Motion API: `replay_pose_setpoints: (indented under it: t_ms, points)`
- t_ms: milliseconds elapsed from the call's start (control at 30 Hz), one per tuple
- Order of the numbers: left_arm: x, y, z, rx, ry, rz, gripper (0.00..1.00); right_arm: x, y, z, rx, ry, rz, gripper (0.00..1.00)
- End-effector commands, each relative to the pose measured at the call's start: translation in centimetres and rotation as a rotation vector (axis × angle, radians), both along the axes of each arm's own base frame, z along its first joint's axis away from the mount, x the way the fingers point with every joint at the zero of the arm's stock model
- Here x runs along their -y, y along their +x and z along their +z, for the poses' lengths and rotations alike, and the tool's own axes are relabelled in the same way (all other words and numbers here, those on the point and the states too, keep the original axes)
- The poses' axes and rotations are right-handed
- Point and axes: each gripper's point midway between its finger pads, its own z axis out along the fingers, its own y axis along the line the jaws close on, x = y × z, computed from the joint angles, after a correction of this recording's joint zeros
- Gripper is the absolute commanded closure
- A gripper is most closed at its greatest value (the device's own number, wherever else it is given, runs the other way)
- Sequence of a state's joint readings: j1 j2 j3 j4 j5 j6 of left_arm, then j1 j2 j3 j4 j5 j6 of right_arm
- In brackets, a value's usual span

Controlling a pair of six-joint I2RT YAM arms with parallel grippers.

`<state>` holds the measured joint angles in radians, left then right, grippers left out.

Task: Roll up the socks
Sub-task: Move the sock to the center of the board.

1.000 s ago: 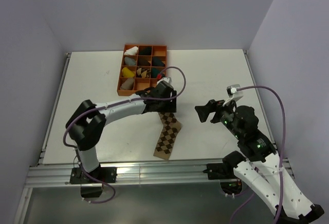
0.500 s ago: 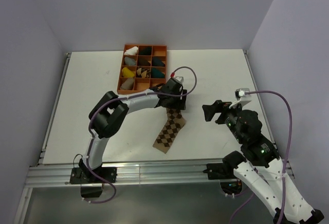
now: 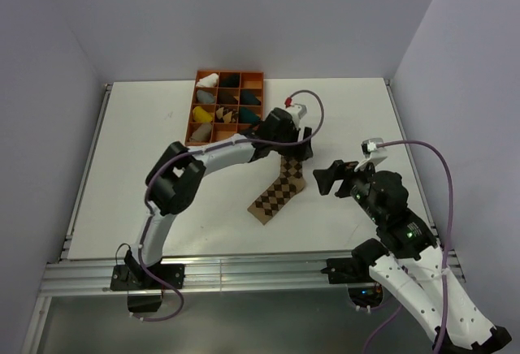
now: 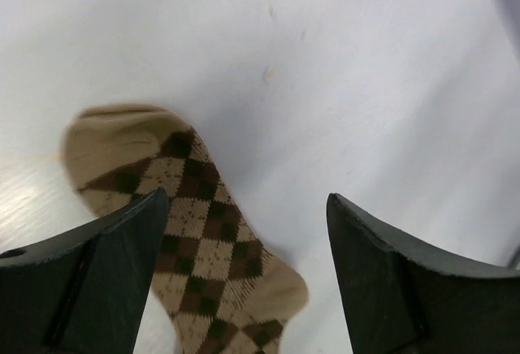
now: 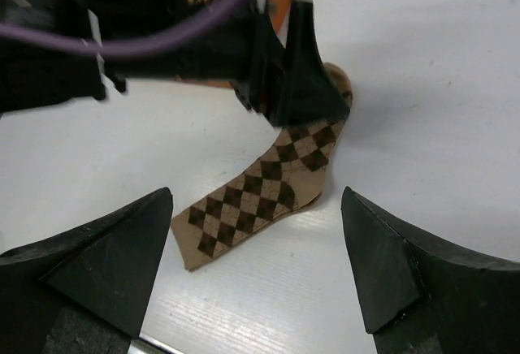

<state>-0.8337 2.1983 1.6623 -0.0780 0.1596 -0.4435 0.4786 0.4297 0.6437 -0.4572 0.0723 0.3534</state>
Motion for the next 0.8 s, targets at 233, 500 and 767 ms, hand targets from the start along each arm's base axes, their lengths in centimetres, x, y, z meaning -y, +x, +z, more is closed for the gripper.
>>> replay_pose_setpoints:
  t_ms: [233,500,767]
  points:
    - [-17.7,2.3,16.7,0.105,-0.175,0.579,0.12,-4.6,1.0,-5.5,-0.204,-0.036,0.198,0.12]
    - [-30.2,-2.3,12.6,0.017,-0.046,0.795,0.02,-7.8,3.7,-9.8,-0.359,-0.215,0.196,0.14]
    - [-38.1,-5.3,14.5,0.134,0.000,0.916,0.01,-10.0,6.4,-15.3,-0.482,-0.374,0.161,0.16]
